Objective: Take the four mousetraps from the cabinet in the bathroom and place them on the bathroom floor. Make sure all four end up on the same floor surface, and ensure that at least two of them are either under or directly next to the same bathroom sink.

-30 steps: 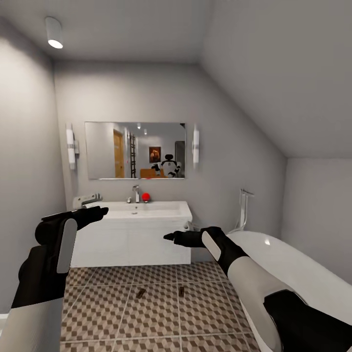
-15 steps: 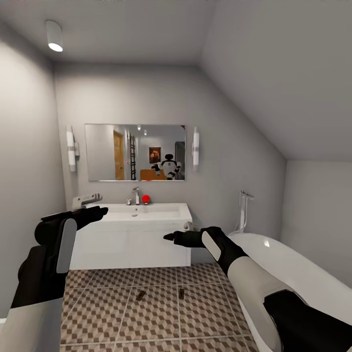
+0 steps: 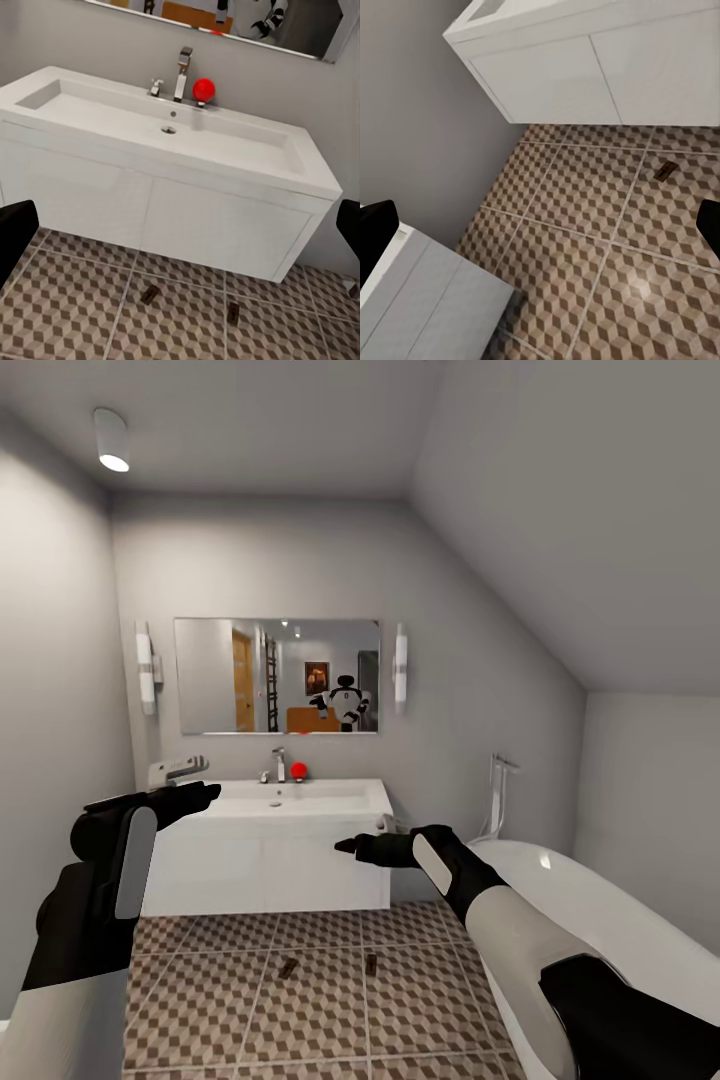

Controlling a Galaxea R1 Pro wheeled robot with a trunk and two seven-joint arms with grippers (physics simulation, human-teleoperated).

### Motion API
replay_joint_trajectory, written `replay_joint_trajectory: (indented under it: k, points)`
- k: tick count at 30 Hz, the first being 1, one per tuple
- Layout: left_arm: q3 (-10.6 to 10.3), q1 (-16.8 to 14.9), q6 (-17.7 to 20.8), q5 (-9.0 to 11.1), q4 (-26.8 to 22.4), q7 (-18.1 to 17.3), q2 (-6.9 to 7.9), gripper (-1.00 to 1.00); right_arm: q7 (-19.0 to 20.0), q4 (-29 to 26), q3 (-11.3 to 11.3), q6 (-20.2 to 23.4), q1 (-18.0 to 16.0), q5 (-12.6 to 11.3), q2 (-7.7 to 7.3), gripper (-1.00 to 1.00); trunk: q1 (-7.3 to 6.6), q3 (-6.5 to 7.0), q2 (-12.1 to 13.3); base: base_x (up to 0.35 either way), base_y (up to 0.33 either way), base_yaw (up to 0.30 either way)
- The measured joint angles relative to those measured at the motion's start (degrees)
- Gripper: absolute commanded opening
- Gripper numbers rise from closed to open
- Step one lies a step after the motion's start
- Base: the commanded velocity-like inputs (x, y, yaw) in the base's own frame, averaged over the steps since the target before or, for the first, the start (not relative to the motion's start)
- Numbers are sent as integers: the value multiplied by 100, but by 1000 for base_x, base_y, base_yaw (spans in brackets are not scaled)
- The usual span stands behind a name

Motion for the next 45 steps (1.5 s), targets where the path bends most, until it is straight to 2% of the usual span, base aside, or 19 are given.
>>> replay_joint_trajectory:
  k: [13,45]
  points:
    - [0,1,0,0,1,-1,1,100,38,14,0,-330,16,1,0,100,-286,234,522,0,0,0]
    - [0,-2,1,0,4,-1,1,100,86,21,0,-391,16,3,0,100,-989,800,1801,0,0,0]
